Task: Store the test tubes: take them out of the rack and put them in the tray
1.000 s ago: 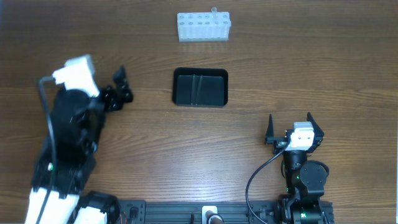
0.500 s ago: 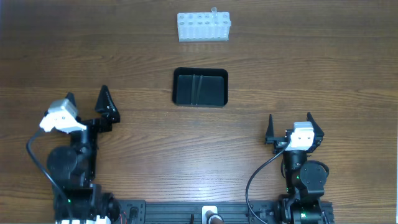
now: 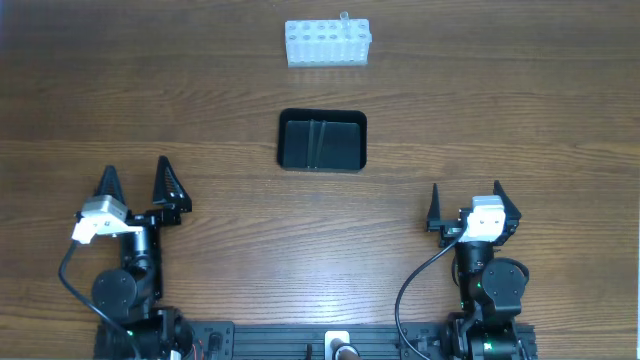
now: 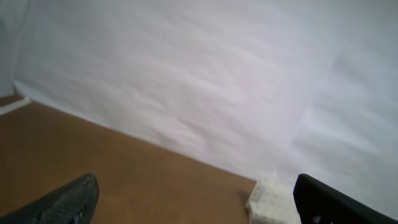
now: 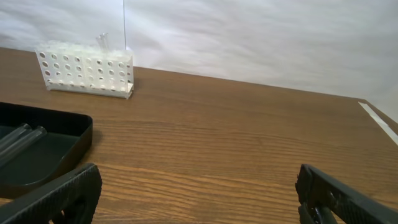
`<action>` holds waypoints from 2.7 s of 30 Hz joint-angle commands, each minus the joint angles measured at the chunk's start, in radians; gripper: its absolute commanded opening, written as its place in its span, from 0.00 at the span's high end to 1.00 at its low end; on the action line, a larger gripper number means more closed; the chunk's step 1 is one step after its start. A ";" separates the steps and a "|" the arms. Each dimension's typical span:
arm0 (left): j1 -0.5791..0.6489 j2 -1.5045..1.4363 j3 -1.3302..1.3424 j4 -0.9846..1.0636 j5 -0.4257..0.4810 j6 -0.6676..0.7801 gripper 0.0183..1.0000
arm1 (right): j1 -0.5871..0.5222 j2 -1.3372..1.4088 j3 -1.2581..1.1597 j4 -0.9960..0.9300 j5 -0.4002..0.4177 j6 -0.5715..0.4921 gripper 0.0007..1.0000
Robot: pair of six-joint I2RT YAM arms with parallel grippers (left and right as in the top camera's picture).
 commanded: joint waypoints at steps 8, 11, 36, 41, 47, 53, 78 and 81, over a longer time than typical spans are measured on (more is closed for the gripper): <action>0.006 -0.172 -0.010 -0.330 0.011 0.008 0.00 | -0.008 -0.011 -0.006 -0.003 -0.008 0.002 0.01; 0.006 -0.179 -0.010 -0.378 0.023 0.058 0.00 | -0.008 -0.011 -0.006 -0.003 -0.008 0.002 0.01; 0.006 -0.177 -0.010 -0.419 0.048 0.217 0.00 | -0.008 -0.011 -0.006 -0.003 -0.008 0.002 0.01; 0.006 -0.177 -0.010 -0.419 0.048 0.217 0.00 | -0.008 -0.011 -0.006 -0.003 -0.008 0.002 0.01; 0.006 -0.176 -0.010 -0.419 0.048 0.217 0.00 | -0.008 -0.011 -0.006 -0.003 -0.008 0.002 0.01; 0.006 -0.175 -0.010 -0.419 0.048 0.217 0.00 | -0.008 -0.011 -0.006 -0.003 -0.008 0.002 0.01; 0.006 -0.175 -0.010 -0.419 0.048 0.217 0.00 | -0.004 -0.010 0.032 -0.031 -0.027 0.002 0.01; 0.006 -0.175 -0.010 -0.419 0.048 0.217 0.00 | -0.003 -0.008 0.111 -0.084 -0.015 0.002 0.01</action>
